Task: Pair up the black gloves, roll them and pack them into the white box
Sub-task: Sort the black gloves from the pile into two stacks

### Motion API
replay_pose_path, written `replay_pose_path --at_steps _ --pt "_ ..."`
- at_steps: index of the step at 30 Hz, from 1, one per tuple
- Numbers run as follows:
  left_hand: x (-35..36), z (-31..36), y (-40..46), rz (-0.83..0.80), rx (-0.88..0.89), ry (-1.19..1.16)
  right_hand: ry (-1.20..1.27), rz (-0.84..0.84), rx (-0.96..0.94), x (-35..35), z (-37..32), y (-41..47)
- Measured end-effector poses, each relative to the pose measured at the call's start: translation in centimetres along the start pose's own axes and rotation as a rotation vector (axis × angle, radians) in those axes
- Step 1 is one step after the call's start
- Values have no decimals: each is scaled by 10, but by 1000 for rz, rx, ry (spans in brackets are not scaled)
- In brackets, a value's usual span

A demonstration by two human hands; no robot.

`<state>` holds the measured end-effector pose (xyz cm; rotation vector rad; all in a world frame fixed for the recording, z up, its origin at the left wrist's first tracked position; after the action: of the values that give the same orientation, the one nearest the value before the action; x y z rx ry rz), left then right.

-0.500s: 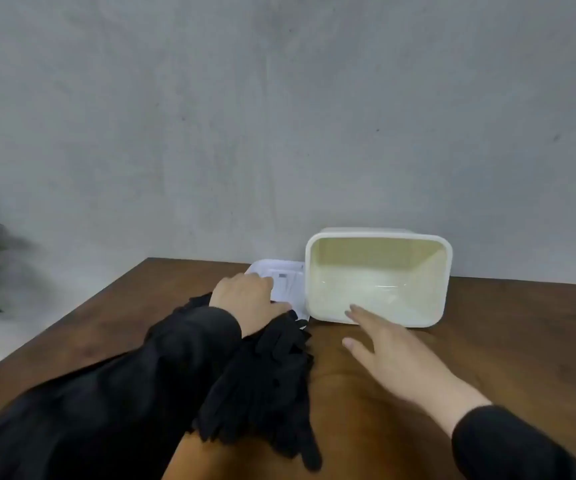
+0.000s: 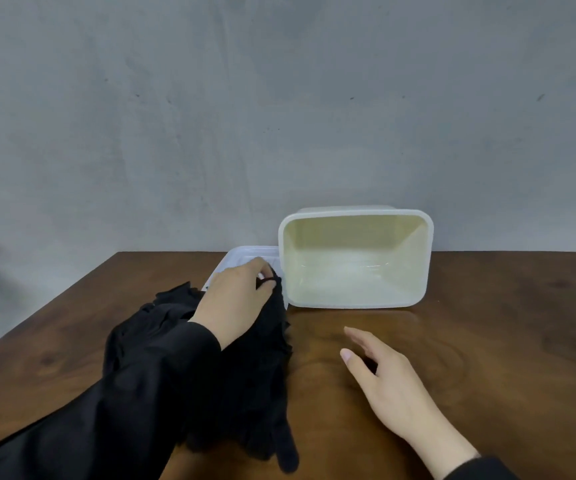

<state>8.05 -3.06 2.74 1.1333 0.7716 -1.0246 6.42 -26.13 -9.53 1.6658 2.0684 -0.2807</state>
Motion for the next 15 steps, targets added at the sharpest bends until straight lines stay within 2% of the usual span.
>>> replay_pose_path --at_steps 2,4,7,9,11,15 --pt "-1 30 -8 -106 35 -379 216 54 27 -10 3 2" --pt "9 57 -18 -217 51 -648 487 101 53 -19 1 2" --pt "40 85 -33 -351 89 -829 992 81 108 -25 1 1" --pt "61 94 -43 -402 122 -826 1153 100 163 -33 8 1" --pt "77 94 -50 -400 161 -712 1127 123 192 -43 16 -1" --pt "89 82 -50 -305 164 -498 466 186 116 -70 8 -2"
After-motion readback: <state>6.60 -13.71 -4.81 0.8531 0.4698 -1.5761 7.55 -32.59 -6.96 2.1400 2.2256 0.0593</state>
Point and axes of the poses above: each hand's wrist, its own y-axis towards the middle knuckle, its own x-axis out of the palm, z = x × y, the point moved 9 cm from there along y, towards the middle knuckle, and after that the axes turned 8 degrees about y, right-handed, at the moved point
